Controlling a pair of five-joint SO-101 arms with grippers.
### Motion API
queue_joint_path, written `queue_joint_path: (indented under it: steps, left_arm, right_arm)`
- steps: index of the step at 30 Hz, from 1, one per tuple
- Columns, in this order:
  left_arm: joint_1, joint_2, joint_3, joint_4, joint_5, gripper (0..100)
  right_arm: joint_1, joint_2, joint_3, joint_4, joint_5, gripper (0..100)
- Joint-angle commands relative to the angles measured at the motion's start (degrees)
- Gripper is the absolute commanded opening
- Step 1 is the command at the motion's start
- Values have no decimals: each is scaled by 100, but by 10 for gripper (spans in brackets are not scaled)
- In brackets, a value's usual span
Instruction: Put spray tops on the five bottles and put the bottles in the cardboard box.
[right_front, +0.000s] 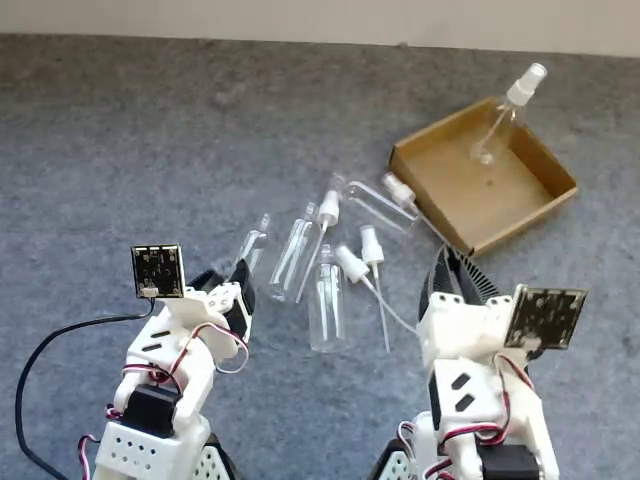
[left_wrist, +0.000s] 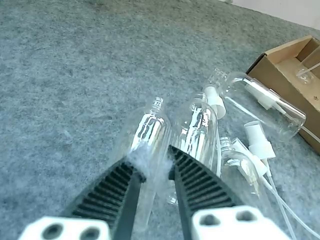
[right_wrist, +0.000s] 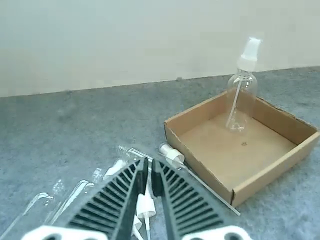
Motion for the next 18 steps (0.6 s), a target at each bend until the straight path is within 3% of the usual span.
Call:
queue_joint_path:
  steps: [1,14,18]
  left_arm:
    - [-84,-22,119,18,26,38]
    - [-84,-22,119,18,26,38]
    - [-84,-22,119,18,26,38]
  right_arm:
    - [-48,-84,198,-215,-26,5]
    - [-66,-110,1648,-259,-9,9]
    - [-171,-119,2026,-804,-9,9]
